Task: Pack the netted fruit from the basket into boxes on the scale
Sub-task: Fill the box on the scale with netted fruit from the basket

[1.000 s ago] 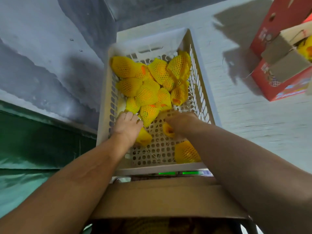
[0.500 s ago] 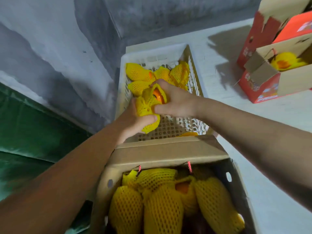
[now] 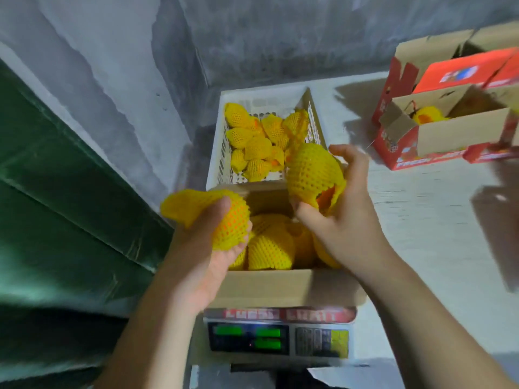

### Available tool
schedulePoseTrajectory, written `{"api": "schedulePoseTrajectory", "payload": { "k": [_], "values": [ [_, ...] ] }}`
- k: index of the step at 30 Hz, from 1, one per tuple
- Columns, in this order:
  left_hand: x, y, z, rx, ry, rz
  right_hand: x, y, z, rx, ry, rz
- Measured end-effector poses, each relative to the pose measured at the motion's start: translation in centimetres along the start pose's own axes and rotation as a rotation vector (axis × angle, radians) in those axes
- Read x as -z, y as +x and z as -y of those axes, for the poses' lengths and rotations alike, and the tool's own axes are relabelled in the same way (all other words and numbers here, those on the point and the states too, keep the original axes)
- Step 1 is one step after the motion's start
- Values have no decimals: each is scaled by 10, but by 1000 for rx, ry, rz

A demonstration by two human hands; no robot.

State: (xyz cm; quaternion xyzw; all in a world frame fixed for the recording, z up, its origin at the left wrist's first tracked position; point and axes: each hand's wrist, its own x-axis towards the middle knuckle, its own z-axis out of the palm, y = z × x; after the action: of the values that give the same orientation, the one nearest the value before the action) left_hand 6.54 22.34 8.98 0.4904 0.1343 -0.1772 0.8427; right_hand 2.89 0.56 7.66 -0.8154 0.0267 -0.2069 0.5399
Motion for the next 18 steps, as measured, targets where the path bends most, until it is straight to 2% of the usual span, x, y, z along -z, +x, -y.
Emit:
{"api": "schedulePoseTrajectory", "payload": {
  "k": [3, 5, 8, 10, 12, 15, 18],
  "values": [
    [9, -34, 3, -29, 18, 46, 9, -22, 7, -109, -369, 181],
    [15, -57, -1, -64, 25, 138, 11, -36, 24, -161, -457, 136],
    [33, -99, -2, -135, 24, 255, -8, -74, 61, -74, -102, 80],
    [43, -123, 0, -167, 5, 358, -25, -99, 86, -9, 75, 253],
    [53, -144, 1, -172, 4, 419, -41, -121, 103, 56, 140, 434],
    [62, -165, 1, -231, 46, 440, -48, -139, 121, 98, 229, 499],
    [73, -175, 5, -449, 342, 312, -43, -146, 133, -31, 419, 540]
  ]
}}
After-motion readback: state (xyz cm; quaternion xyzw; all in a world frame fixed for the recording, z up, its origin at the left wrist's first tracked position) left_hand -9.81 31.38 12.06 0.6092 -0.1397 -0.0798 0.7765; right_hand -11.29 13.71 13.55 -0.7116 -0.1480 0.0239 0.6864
